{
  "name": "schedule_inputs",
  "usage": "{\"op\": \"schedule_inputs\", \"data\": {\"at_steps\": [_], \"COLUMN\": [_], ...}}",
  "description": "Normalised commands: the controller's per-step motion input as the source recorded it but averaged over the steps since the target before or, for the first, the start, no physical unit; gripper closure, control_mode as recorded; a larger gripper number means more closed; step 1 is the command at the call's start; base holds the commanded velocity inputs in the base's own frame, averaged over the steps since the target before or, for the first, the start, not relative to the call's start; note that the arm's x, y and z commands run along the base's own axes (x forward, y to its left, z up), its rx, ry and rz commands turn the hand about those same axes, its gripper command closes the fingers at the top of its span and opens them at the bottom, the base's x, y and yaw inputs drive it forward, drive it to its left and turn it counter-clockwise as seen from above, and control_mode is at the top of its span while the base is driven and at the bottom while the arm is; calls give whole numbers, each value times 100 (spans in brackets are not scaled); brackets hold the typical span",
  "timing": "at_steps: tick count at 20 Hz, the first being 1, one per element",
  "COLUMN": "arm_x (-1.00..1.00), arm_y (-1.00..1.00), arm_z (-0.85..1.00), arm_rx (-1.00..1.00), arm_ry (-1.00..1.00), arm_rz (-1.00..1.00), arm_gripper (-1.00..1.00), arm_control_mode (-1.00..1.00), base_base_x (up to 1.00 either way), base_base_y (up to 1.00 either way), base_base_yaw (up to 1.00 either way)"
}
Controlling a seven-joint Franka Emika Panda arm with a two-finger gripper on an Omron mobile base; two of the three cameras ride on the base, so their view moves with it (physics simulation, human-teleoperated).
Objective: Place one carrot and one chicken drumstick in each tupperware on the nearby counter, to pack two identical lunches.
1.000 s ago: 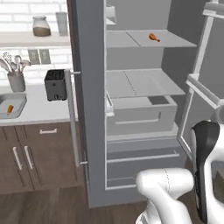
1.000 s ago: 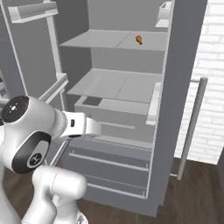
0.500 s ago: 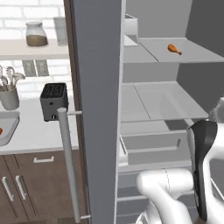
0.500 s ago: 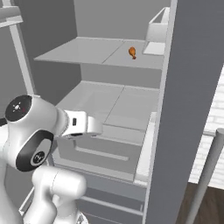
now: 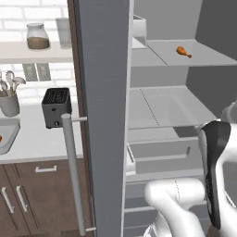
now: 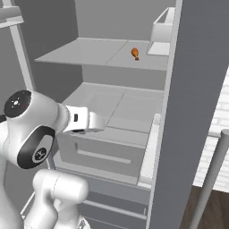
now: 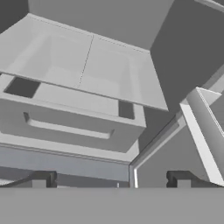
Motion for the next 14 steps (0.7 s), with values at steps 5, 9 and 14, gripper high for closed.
{"op": "schedule_inputs", "data": {"at_steps": [5, 9, 14], "arm_x": [-3, -18, 4], "arm_y": [27, -4, -33], "arm_z": [100, 100, 100], "arm_rx": [0, 4, 25], "arm_ry": [-26, -43, -31], "arm_rz": [-10, -7, 4], "arm_gripper": [-100, -100, -100], "arm_control_mode": [-100, -100, -100], "base_base_x": [0, 0, 0], "base_base_y": [0, 0, 0], "base_base_yaw": [0, 0, 0]}}
